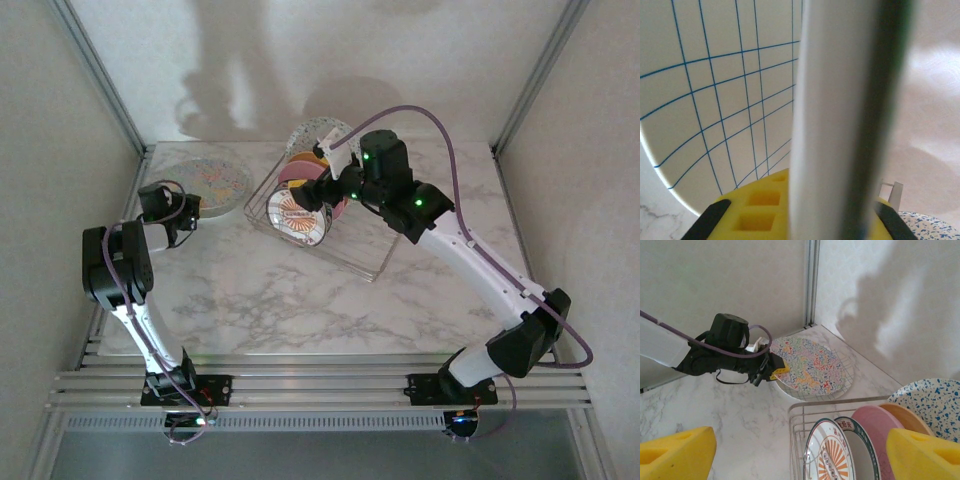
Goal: Unload the plates from the dish rack
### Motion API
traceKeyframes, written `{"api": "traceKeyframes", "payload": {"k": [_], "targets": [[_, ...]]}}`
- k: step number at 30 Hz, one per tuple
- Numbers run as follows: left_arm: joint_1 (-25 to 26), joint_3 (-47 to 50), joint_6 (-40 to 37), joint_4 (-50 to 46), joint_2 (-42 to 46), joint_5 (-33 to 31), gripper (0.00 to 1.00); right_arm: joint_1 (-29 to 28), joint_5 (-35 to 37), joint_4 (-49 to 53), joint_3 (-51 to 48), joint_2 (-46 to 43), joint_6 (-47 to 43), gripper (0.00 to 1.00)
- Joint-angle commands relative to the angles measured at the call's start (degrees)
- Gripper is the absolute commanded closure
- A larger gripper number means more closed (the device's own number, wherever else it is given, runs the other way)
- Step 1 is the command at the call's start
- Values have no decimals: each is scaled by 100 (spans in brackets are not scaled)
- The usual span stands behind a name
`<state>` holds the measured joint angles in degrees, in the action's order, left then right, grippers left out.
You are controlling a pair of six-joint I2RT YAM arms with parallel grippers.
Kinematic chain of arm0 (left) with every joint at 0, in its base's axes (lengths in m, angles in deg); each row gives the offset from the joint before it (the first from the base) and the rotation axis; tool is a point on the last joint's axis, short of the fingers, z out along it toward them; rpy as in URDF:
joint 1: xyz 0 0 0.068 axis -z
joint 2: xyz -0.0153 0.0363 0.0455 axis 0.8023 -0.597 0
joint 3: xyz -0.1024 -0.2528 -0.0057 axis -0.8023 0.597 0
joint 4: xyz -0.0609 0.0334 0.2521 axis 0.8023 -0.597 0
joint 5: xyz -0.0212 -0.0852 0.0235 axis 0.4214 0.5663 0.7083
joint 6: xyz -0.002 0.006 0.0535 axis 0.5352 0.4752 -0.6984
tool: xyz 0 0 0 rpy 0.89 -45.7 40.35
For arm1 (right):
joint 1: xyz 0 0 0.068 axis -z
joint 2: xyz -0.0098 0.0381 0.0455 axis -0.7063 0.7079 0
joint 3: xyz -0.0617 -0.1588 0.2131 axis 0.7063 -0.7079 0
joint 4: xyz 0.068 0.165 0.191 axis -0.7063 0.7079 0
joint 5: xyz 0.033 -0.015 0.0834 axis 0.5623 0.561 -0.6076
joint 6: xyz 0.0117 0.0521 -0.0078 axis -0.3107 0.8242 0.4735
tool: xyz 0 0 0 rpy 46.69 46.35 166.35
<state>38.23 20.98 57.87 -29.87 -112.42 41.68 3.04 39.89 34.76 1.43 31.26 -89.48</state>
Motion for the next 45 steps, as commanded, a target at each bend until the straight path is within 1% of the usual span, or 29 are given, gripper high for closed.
{"api": "traceKeyframes", "payload": {"k": [1, 7, 12, 14, 18, 26, 45], "targets": [[-35, -244, -126, 171, -53, 217, 88, -47, -43, 28, 205, 40, -19, 11], [-33, -438, -205, -171, -46, 230, 74, -46, -44, 19, 218, 81, -21, 11], [-35, -655, -309, -666, -20, 171, 56, -45, -37, 24, 280, 140, -19, 11], [-29, -744, -354, -983, -18, 134, 50, -47, -41, 25, 304, 166, -19, 11], [-28, -900, -425, -1456, -18, 52, 43, -44, -31, 22, 315, 192, -23, 11], [-33, -1135, -517, -2185, -43, -136, 36, -42, 2, 20, 357, 237, -19, 11], [-22, -1722, -538, -3251, -343, -336, 32, -43, 50, 74, 403, 281, -82, 10]]}}
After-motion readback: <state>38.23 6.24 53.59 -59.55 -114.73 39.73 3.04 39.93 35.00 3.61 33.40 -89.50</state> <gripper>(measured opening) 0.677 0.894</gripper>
